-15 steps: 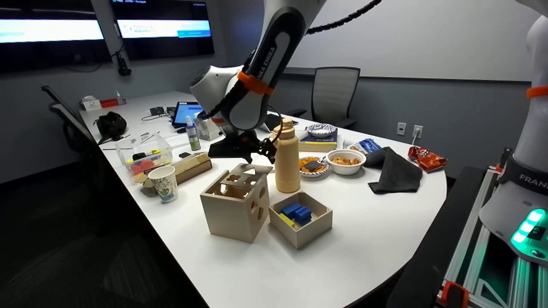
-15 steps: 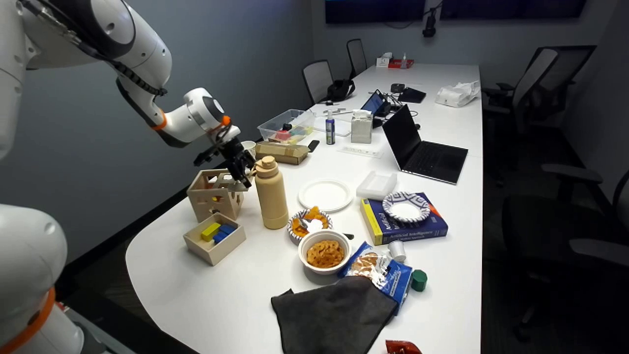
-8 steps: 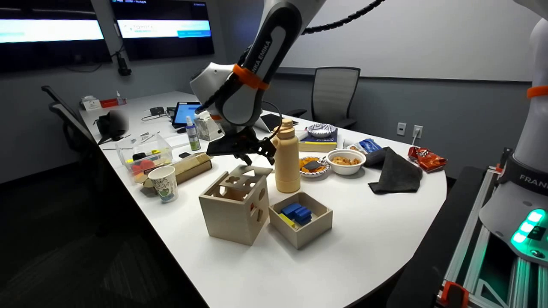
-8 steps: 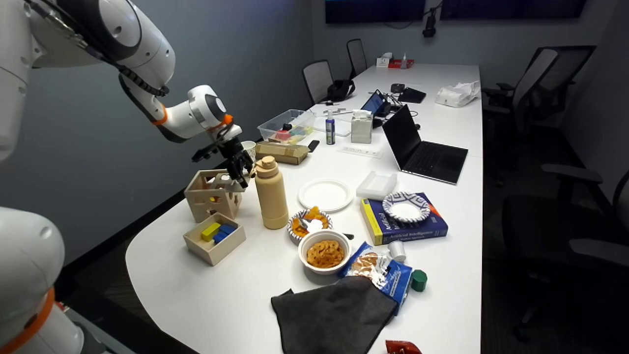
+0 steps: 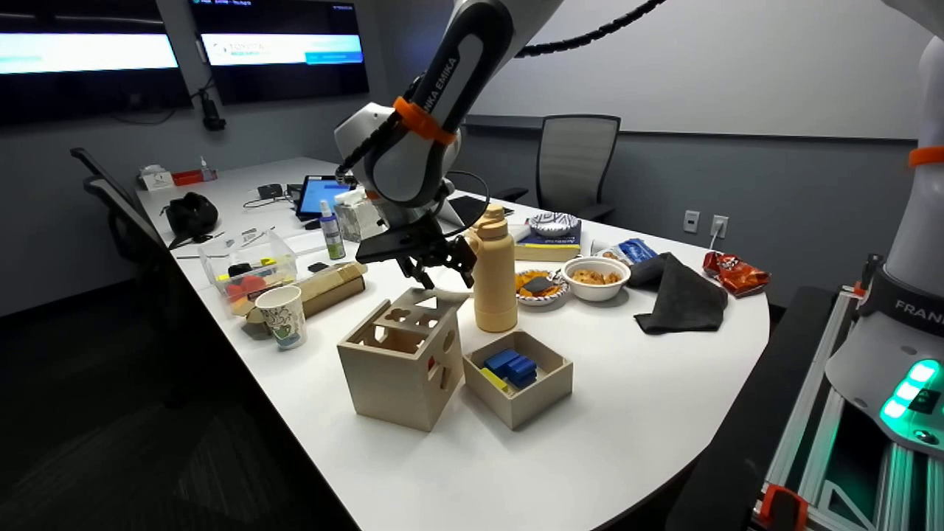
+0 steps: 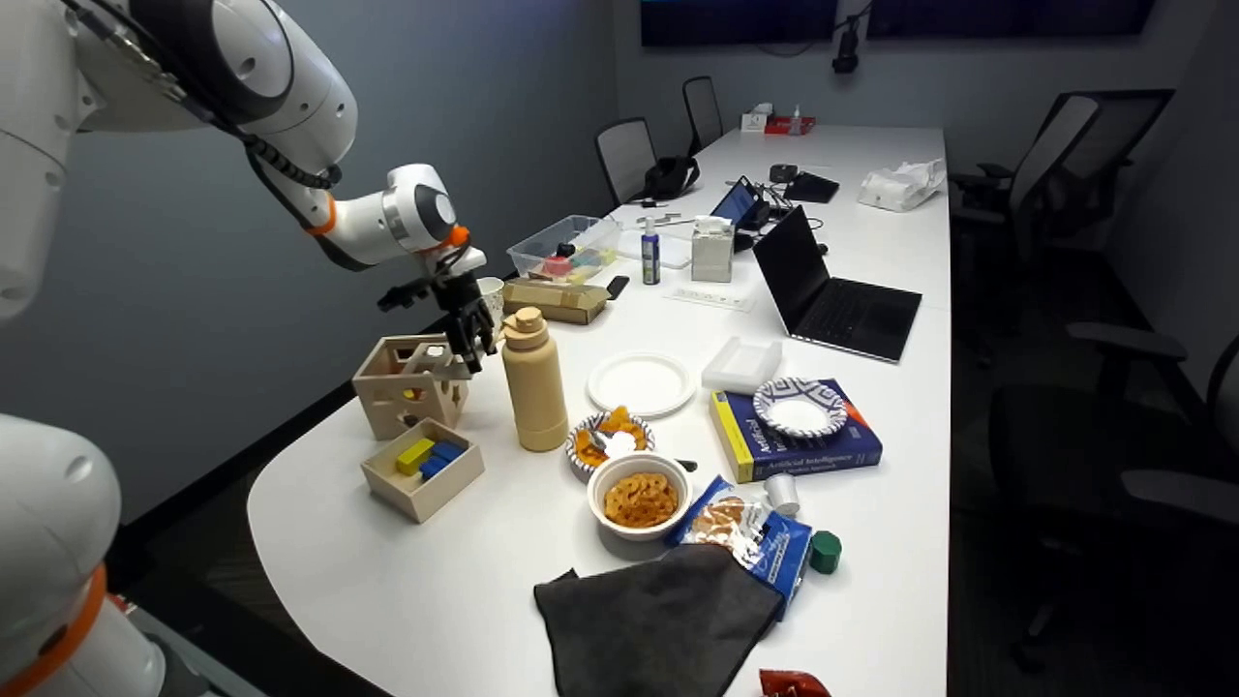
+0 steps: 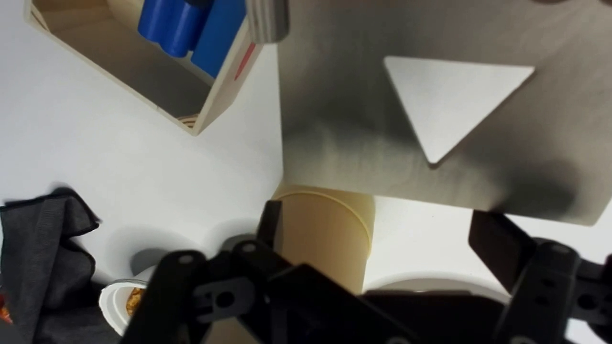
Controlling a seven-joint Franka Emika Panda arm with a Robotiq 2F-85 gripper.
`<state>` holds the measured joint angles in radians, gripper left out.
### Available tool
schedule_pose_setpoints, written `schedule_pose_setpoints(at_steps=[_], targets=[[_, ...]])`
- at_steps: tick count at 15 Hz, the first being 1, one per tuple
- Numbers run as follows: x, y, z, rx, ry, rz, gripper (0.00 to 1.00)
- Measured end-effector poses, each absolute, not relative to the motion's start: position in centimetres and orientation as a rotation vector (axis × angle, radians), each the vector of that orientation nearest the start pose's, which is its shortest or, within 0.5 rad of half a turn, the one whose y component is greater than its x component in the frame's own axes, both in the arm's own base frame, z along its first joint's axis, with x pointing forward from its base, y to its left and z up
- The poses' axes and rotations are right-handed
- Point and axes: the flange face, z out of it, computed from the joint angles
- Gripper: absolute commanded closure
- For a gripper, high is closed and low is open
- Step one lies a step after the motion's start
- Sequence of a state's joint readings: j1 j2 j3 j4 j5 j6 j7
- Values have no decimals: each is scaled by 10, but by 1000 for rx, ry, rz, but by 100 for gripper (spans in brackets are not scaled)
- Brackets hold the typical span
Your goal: Close the lid of the shape sorter
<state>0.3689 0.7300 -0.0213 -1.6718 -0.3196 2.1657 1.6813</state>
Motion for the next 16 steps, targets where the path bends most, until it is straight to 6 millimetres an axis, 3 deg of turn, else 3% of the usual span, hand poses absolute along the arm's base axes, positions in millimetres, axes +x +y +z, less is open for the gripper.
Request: schedule_pose_setpoints(at_steps=[16], targets=[[621, 215, 165, -2911, 1647, 155, 0]])
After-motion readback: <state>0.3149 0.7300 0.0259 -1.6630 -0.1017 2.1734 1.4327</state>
